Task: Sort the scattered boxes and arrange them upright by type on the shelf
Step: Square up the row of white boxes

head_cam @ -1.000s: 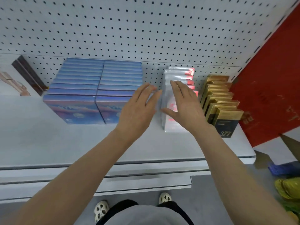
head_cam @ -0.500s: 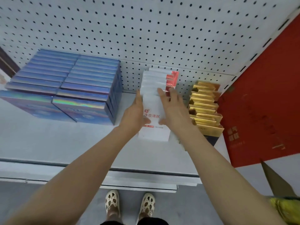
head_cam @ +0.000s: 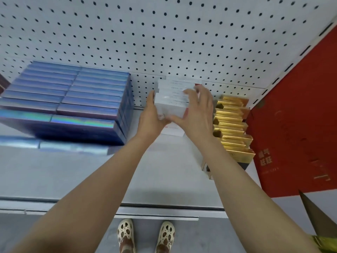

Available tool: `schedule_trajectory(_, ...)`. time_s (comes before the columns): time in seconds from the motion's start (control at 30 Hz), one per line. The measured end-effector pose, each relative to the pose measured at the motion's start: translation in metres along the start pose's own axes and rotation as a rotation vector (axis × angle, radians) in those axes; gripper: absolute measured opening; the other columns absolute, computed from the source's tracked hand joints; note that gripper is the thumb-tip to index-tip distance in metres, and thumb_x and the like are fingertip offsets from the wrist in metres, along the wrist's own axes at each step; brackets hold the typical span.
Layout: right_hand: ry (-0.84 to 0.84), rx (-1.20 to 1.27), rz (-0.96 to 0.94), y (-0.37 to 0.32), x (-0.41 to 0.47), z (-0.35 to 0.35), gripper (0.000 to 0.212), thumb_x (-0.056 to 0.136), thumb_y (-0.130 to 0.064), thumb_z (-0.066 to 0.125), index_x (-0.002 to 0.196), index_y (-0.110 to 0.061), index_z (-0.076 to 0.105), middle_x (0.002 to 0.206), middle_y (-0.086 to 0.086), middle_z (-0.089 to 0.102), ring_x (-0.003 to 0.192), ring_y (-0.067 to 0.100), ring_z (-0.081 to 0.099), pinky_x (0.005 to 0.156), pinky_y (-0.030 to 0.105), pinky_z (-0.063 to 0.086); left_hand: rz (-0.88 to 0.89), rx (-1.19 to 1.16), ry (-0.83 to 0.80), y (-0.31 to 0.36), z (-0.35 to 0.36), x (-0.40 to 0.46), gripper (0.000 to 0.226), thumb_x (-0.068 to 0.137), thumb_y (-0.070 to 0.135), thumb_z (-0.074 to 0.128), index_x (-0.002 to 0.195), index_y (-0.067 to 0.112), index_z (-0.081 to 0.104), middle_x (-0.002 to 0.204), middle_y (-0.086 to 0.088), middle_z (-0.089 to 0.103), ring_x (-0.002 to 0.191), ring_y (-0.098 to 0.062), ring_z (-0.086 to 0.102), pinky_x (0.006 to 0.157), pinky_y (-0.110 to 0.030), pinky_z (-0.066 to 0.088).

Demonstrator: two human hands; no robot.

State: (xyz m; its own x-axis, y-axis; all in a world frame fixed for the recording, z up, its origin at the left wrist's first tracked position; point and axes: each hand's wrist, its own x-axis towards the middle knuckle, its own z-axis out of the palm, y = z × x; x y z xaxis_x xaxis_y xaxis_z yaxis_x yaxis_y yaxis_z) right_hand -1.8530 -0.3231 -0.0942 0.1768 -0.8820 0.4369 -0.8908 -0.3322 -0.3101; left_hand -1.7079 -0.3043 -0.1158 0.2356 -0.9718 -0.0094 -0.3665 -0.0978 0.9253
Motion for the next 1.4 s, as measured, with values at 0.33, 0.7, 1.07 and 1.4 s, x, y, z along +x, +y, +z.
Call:
schedule_trajectory(0.33,-0.254,0.59,0.423,0.002,0.043,0.001,0.095,0.082,-0.065,0.064,0.153,-0.019,0.02,0.149,0.002,0.037,0.131,0.017,0.044,0.103,0.032,0.043,-0.064,-0.158,-0.298,-0.014,-0.007,0.032,0.137,0.06,0.012,0.09,0.15,0.045,-0.009,0.14,0.018,0.048,0.123,-0.011,0.053,0.081,-0.038,0.06)
schedule_trajectory(0.7,-0.423,0.352,0.232,0.006,0.042,-0.014,0.124,0.066,-0.083,0.058,0.156,-0.019,0.003,0.161,-0.002,0.01,0.144,0.022,0.026,0.105,0.038,0.047,0.015,-0.158,-0.343,-0.016,-0.005,0.035,0.127,0.062,0.011,0.089,0.152,0.041,0.005,0.135,0.018,0.052,0.12,-0.007,0.055,0.081,-0.039,0.059)
schedule_trajectory(1.07,-0.555,-0.061,0.003,0.0,0.041,-0.021,0.127,0.074,-0.053,0.08,0.157,-0.008,-0.006,0.162,0.018,-0.019,0.15,0.031,-0.02,0.122,0.043,0.009,0.077,-0.17,-0.422,-0.012,-0.01,0.037,0.106,0.063,0.022,0.089,0.147,0.034,0.026,0.137,0.012,0.052,0.125,-0.006,0.051,0.091,-0.032,0.054)
schedule_trajectory(1.4,-0.542,-0.108,-0.016,0.006,0.044,-0.021,0.127,0.069,-0.051,0.084,0.156,-0.007,0.002,0.162,0.016,-0.007,0.151,0.034,-0.012,0.121,0.043,0.015,0.058,-0.138,-0.393,-0.01,-0.001,0.034,0.104,0.066,0.022,0.089,0.145,0.041,0.024,0.131,0.021,0.054,0.12,-0.002,0.054,0.085,-0.035,0.058)
